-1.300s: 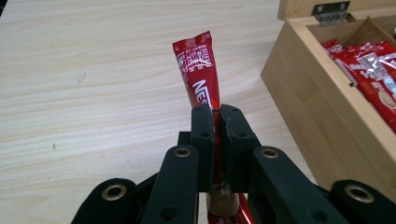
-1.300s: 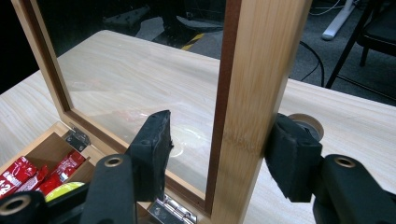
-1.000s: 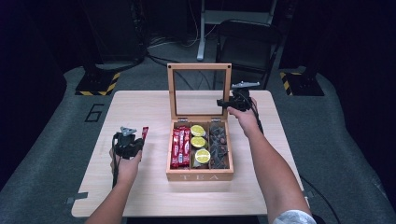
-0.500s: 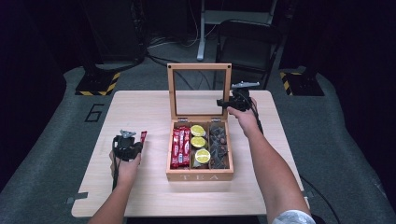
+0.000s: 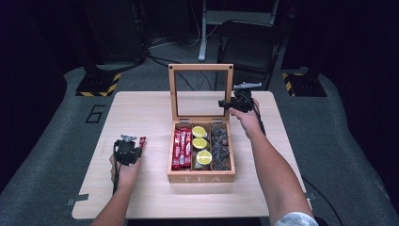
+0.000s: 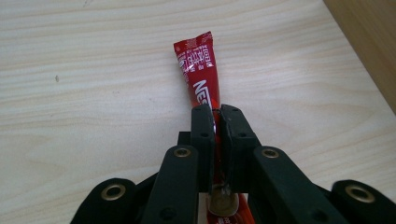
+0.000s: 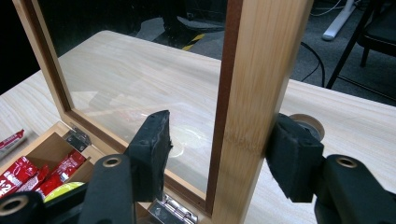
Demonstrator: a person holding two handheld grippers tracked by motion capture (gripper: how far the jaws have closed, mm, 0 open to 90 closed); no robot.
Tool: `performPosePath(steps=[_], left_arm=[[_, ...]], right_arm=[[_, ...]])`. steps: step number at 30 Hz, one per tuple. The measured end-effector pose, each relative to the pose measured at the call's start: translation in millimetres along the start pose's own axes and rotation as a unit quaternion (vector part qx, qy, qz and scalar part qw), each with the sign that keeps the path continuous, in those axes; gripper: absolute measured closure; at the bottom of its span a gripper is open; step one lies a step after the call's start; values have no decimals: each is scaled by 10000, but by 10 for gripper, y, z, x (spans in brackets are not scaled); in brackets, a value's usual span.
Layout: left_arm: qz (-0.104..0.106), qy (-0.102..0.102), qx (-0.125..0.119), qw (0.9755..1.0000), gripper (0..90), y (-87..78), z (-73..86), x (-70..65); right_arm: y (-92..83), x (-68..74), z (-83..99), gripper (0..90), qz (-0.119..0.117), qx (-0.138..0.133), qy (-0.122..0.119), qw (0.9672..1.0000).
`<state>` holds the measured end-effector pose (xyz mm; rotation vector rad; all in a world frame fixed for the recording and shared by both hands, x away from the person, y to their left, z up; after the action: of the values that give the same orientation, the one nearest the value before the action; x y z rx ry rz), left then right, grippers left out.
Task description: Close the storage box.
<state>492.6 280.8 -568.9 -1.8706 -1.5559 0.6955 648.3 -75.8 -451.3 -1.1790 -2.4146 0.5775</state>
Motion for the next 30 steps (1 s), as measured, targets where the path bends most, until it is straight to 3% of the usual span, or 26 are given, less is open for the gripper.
performPosePath(steps=[10, 13, 19, 23, 27, 28, 30], left_arm=[[29, -36, 4, 10000, 821, 21, 51, 39], [124, -34, 59, 9999, 765, 22, 66, 25], [-24, -9, -7, 10000, 684, 29, 55, 45], [23, -147, -89, 9998, 613, 3, 34, 63], [42, -269, -274, 9993, 597, -36, -14, 82], [26, -184, -217, 9996, 598, -49, -12, 100], [28, -203, -235, 9995, 598, -71, -30, 110]], right_arm=[[5, -1, 1, 427, -3, -8, 5, 10000], [2, 2, 3, 425, 10, 5, 29, 10000], [-2, 5, 3, 424, 0, 8, 19, 10000], [-3, 0, 3, 424, -1, 2, -18, 10000], [-2, 0, 3, 424, 1, 3, -15, 10000], [-2, 5, 3, 424, 4, 8, 16, 10000], [-3, 5, 3, 424, 10, 14, 17, 10000]])
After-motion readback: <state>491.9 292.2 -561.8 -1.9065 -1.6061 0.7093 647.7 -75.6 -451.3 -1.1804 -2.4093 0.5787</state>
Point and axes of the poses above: each handheld gripper's, and its own axes: y roughly forward along the jaws, z roughly out of its underside, x roughly to its left, the point moved 9 cm from there along y, roughly forward along the jaws
